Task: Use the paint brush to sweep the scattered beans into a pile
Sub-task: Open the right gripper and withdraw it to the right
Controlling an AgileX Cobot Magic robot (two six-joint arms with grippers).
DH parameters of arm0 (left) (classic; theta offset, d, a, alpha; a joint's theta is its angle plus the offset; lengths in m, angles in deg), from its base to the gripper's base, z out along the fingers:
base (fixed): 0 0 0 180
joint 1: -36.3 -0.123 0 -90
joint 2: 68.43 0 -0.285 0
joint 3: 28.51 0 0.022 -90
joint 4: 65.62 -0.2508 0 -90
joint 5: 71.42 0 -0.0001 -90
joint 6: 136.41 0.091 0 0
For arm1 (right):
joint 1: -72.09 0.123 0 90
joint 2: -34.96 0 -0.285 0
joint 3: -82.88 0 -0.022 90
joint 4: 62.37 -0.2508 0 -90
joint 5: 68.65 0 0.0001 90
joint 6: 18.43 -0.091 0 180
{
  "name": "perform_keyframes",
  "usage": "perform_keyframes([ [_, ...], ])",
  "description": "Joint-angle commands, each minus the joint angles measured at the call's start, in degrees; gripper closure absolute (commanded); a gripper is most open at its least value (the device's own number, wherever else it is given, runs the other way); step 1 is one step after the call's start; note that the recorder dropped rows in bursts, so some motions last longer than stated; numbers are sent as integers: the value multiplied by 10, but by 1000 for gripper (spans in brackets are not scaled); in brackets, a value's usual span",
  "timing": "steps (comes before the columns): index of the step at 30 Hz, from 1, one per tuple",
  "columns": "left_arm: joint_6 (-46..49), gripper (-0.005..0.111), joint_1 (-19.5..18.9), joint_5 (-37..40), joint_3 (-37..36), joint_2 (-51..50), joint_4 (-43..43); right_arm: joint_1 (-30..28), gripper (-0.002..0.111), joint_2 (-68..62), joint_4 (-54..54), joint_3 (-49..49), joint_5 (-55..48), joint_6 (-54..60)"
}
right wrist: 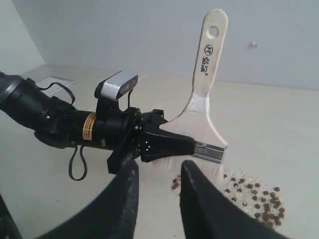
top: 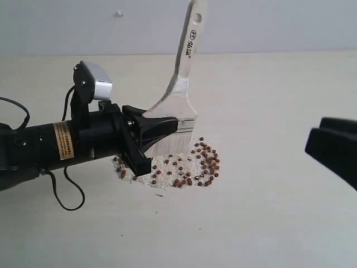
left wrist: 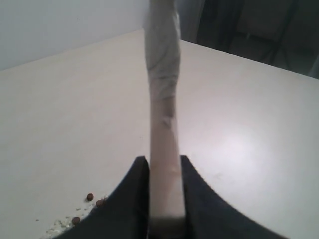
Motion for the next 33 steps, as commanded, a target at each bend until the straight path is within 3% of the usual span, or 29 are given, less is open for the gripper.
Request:
perform_keyframes([
  [1,-25,107,2,-33,2,3,-8,-2,81,85,-59,-89,-4,24],
  [4,-38,107,2,-43,2,4,-8,-2,81,121,-102,-132,-4,66],
  [13,-69,107,2,-56,2,4,-32,-2,81,127,-104,-133,7,88],
  [16,-103,107,-25,-103,2,4,-123,-2,81,127,-106,-133,7,96],
  [24,-139,107,-78,-103,-5,10,-208,-2,81,127,-106,-133,9,96],
  [33,-141,107,-87,-103,-4,10,-260,-2,81,127,-105,-133,14,96],
])
